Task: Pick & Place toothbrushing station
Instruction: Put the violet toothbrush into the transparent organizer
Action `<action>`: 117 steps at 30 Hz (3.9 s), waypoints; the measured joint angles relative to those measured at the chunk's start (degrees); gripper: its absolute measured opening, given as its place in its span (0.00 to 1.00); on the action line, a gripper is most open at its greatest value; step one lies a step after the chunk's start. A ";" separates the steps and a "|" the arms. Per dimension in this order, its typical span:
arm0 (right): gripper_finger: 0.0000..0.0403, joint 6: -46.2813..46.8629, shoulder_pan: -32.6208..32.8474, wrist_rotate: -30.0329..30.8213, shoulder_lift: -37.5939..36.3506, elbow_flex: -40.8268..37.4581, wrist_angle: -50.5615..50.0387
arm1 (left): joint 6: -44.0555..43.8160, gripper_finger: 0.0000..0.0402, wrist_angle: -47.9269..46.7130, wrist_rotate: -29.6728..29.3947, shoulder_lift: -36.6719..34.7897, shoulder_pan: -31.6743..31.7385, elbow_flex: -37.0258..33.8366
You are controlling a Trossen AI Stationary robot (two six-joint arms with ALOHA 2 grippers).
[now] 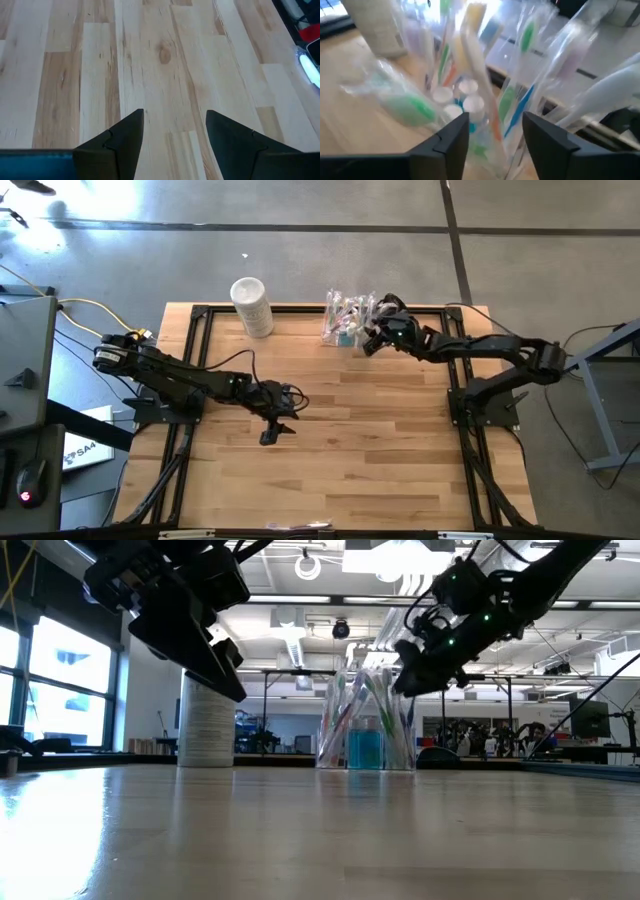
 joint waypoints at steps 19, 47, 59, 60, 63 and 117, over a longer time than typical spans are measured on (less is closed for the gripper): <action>0.47 -0.88 7.27 -8.49 -22.78 0.00 -11.57 | 2.63 0.51 -23.14 -17.42 0.06 -18.41 15.86; 0.47 8.32 32.51 -9.95 -25.84 0.00 -11.09 | -25.43 0.51 -21.78 -26.79 30.63 -45.12 35.90; 0.47 15.13 44.52 -0.76 -23.94 0.07 -10.94 | -33.96 0.51 -27.12 -21.86 38.34 -45.07 40.85; 0.47 15.17 45.26 -0.06 -23.84 0.06 -11.30 | -34.21 0.51 -27.29 -21.80 38.70 -45.07 40.84; 0.47 15.27 47.07 2.02 -23.61 0.04 -10.79 | -34.47 0.51 -27.30 -21.57 39.32 -45.05 41.00; 0.47 20.66 45.10 -27.86 9.31 0.04 18.77 | 46.64 0.02 -58.94 -61.45 38.58 -25.44 61.40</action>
